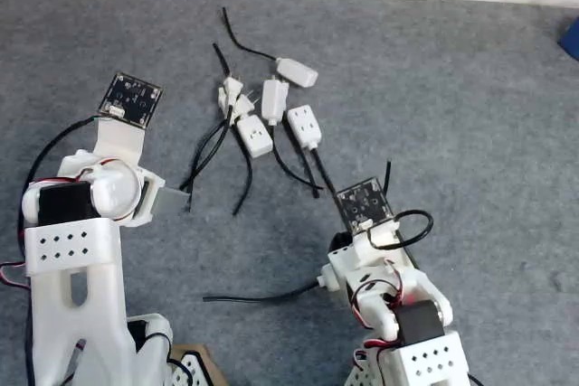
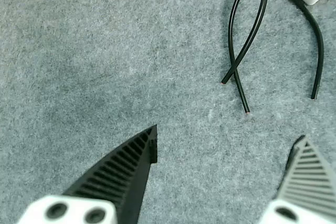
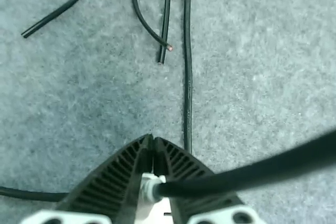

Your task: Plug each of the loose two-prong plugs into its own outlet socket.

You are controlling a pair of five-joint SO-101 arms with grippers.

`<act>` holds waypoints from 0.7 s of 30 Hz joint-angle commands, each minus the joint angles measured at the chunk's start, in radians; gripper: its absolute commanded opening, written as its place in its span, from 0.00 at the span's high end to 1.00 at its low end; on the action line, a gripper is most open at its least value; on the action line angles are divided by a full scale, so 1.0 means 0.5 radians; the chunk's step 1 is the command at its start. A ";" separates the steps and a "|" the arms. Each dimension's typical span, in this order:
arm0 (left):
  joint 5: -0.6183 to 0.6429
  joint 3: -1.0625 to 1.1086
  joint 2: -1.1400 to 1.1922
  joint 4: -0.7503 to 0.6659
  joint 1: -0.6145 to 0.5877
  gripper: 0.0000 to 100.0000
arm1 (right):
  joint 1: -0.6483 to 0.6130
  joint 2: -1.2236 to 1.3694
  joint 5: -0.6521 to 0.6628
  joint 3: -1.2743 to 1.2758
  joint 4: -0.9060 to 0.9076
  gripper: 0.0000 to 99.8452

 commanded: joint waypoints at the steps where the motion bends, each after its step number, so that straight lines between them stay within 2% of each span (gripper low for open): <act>1: -0.021 -0.005 -0.038 -0.003 -0.014 0.62 | 0.014 -0.005 -0.006 -0.097 0.044 1.00; 9: -0.021 -0.005 -0.035 -0.003 -0.014 0.62 | -0.250 -0.005 0.138 0.011 0.060 1.00; 21: -0.021 -0.008 -0.035 0.009 -0.023 0.62 | -0.241 0.014 0.249 0.032 0.069 1.00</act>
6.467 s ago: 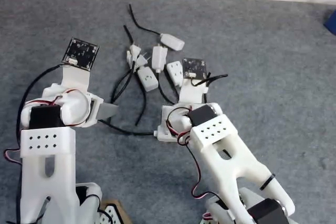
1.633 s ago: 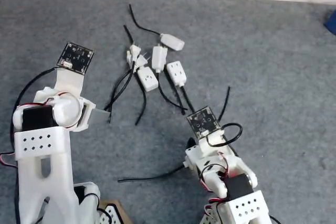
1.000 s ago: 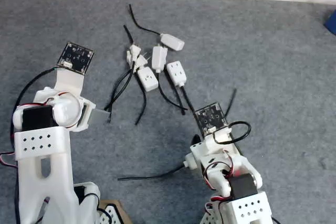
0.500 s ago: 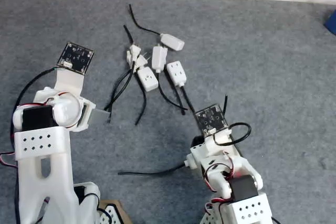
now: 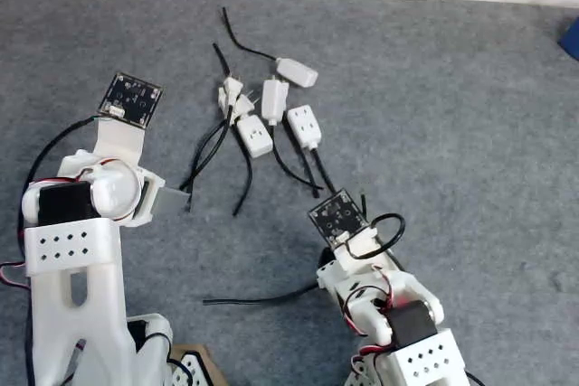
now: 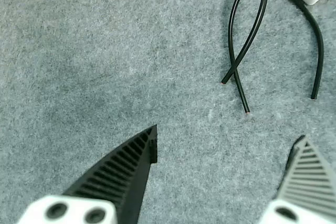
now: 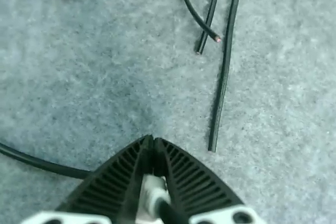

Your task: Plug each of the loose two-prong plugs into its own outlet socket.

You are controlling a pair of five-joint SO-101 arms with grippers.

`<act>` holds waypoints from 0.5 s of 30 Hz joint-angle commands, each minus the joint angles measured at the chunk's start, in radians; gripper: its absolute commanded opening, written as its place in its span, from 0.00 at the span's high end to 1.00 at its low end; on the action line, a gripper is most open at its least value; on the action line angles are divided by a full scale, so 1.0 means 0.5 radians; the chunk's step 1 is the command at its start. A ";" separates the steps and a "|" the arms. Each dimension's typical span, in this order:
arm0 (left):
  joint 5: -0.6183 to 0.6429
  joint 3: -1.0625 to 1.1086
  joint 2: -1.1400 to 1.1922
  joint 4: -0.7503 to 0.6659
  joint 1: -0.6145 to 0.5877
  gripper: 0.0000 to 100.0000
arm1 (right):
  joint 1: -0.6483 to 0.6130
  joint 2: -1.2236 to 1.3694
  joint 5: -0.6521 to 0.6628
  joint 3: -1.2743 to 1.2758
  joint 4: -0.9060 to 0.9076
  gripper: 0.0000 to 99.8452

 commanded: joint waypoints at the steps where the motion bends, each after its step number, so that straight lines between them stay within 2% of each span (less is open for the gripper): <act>1: -0.021 -0.008 -0.035 0.009 -0.023 0.62 | -0.023 -0.002 0.083 -0.008 0.038 1.00; 7: -0.021 -0.008 -0.035 0.009 -0.017 0.62 | 0.186 -0.002 0.264 0.048 0.057 1.00; 15: -0.021 -0.008 -0.035 0.009 -0.014 0.62 | 0.201 -0.002 0.334 0.118 0.060 1.00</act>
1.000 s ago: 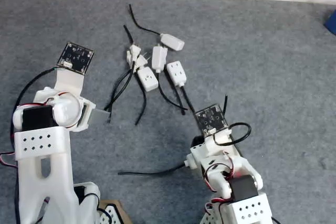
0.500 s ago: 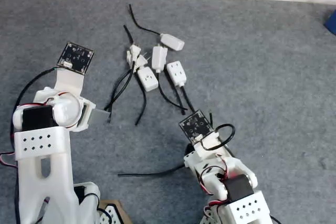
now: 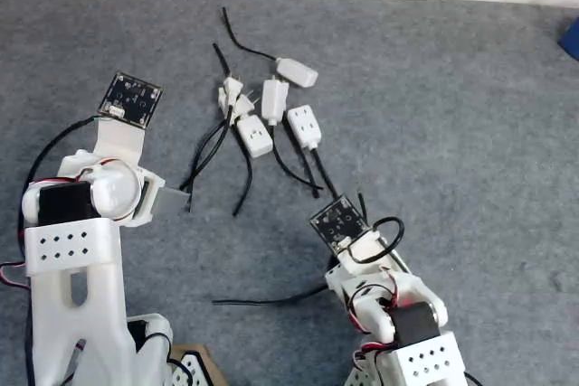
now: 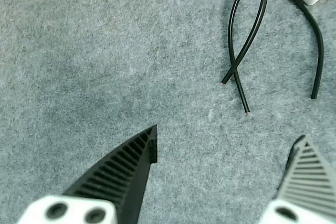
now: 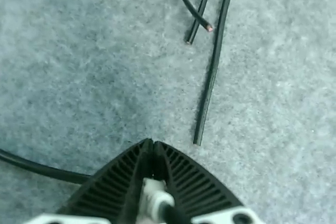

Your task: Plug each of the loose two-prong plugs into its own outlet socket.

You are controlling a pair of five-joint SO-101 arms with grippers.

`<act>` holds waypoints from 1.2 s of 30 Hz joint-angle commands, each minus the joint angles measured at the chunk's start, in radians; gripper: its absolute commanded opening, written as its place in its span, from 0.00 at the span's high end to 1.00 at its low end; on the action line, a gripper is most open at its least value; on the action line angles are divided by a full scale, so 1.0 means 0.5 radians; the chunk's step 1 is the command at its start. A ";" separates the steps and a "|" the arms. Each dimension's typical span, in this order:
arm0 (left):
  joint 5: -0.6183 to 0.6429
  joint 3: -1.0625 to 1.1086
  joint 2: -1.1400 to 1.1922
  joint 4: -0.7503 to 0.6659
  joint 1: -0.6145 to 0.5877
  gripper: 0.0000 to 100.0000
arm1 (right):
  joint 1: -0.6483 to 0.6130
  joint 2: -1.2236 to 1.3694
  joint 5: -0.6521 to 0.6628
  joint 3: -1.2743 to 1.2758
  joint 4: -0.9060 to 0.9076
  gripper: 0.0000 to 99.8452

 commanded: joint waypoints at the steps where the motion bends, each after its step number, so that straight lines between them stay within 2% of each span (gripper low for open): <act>1: -0.021 -0.008 -0.035 0.009 -0.014 0.62 | 0.038 0.020 0.043 0.066 0.014 1.00; 4: -0.021 -0.008 -0.038 0.009 -0.014 0.62 | 0.038 0.017 0.129 0.143 0.011 1.00; 12: -0.021 -0.008 -0.038 0.009 -0.017 0.62 | 0.051 0.008 0.089 0.140 0.014 1.00; 20: -0.021 -0.008 -0.038 0.009 -0.017 0.62 | 0.124 0.014 -0.230 -0.385 0.026 1.00; 26: -0.021 -0.008 -0.038 0.009 -0.020 0.62 | 0.124 0.002 -0.427 -0.367 -0.149 1.00; 33: -0.021 -0.008 -0.038 0.000 -0.023 0.62 | 0.195 0.002 -0.445 -0.382 -0.152 0.99; 36: -0.021 -0.008 -0.038 -0.003 -0.020 0.62 | 0.278 0.005 -0.442 -0.453 -0.127 0.96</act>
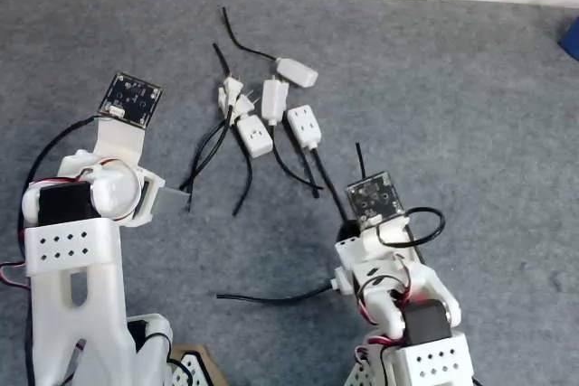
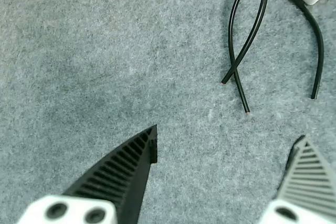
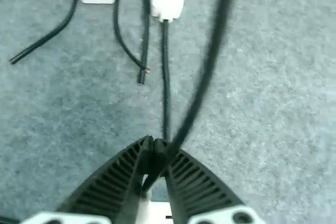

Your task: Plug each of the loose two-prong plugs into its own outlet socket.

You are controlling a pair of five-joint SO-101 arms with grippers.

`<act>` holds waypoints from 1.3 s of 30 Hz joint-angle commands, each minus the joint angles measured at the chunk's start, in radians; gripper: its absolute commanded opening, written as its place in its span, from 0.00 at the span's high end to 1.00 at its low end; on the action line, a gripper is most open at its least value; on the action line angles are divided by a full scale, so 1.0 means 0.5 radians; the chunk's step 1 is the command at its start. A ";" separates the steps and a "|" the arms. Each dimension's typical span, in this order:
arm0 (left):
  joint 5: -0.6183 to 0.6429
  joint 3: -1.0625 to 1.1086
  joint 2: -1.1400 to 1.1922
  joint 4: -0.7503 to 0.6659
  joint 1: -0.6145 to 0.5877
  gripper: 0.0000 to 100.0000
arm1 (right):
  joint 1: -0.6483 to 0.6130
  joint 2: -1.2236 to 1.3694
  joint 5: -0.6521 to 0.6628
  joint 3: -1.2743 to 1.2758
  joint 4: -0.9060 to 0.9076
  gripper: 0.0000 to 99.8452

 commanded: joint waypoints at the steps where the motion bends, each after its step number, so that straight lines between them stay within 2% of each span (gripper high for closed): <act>1: -0.021 -0.008 -0.038 -0.003 -0.017 0.62 | 0.124 -0.017 -0.012 -0.207 0.008 0.93; 5: -0.021 -0.008 -0.038 -0.003 -0.017 0.62 | 0.238 -0.017 0.086 -0.416 0.103 0.86; 11: -0.021 -0.008 -0.038 0.009 -0.014 0.62 | 0.450 -0.014 0.083 -0.726 0.137 0.85; 14: -0.012 -0.008 -0.038 0.009 -0.002 0.62 | 0.753 -0.005 0.080 -0.839 0.020 0.85; 16: -0.009 -0.008 -0.038 0.009 0.048 0.62 | 1.002 -0.005 -0.021 -0.879 -0.103 0.85; 18: -0.009 -0.005 -0.038 0.009 0.124 0.62 | 1.241 -0.005 -0.126 -0.898 -0.204 0.85; 20: 0.000 -0.005 -0.038 0.009 0.238 0.62 | 1.373 -0.005 -0.181 -0.891 -0.232 0.85; 22: 0.175 0.011 -0.044 0.012 0.391 0.62 | 1.361 0.002 -0.184 -0.842 -0.161 0.85; 25: 0.405 0.044 -0.035 0.012 0.680 0.62 | 1.100 0.044 -0.068 -0.631 0.140 0.85; 28: 0.414 0.041 -0.002 0.117 1.005 0.62 | 0.858 0.143 -0.009 -0.532 0.391 0.85; 32: 0.405 -0.186 0.287 0.399 1.389 0.62 | 0.873 0.493 0.080 -0.756 0.483 0.85; 39: 0.230 -0.686 0.901 0.589 1.741 0.62 | 0.937 1.453 0.212 -1.619 0.732 0.85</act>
